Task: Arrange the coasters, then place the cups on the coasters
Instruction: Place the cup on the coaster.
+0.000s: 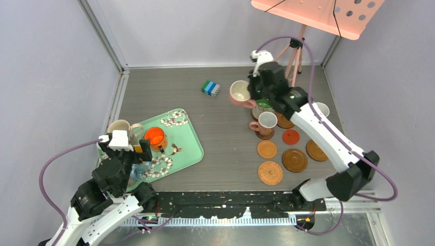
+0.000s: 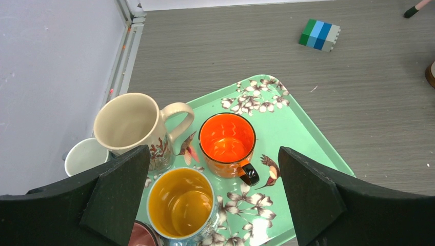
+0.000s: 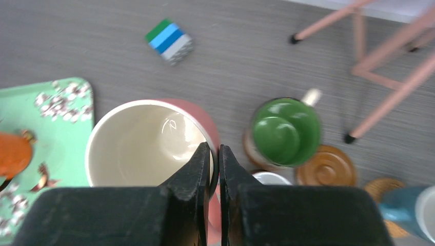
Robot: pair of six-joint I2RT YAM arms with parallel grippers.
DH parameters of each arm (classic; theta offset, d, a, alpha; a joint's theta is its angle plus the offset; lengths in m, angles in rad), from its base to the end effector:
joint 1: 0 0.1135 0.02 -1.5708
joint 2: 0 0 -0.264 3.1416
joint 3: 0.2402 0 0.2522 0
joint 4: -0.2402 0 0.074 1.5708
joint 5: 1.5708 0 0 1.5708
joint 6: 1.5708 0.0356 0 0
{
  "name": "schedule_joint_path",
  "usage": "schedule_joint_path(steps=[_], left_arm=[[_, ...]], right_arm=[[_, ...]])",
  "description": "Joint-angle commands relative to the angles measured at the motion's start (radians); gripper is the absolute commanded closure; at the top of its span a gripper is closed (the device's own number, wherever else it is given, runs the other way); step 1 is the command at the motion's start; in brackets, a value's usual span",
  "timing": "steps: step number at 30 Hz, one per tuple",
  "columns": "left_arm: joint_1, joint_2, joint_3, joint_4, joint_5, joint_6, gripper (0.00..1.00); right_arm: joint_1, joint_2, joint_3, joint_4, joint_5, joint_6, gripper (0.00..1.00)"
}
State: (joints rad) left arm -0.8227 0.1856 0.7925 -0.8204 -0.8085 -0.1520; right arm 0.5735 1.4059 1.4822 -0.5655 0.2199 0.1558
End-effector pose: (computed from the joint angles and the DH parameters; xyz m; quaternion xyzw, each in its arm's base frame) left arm 0.0351 0.0000 0.3303 0.0024 0.7571 0.0003 0.6533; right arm 0.2666 0.1629 0.4013 -0.1214 0.8453 0.0946 0.5116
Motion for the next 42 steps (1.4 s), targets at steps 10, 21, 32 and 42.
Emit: schedule_joint_path(steps=[10, 21, 32, 42], left_arm=[[0.005, 0.084, 0.01, 0.032, 0.053, 0.012, 0.01], [0.005, 0.075, 0.007, 0.035, 0.046, 0.012, 0.01], [0.005, 0.086, 0.008, 0.034, 0.042, 0.015, 0.01], [0.005, 0.083, 0.007, 0.034, 0.037, 0.015, 0.01]], right_arm=[[-0.368, -0.185, -0.13, 0.072, 0.094, -0.076, 0.95], [-0.467, -0.133, -0.216, 0.141, 0.075, -0.025, 0.95], [-0.528, -0.07, -0.302, 0.225, 0.012, 0.003, 0.95], [-0.56, -0.005, -0.32, 0.252, -0.023, -0.001, 0.95]])
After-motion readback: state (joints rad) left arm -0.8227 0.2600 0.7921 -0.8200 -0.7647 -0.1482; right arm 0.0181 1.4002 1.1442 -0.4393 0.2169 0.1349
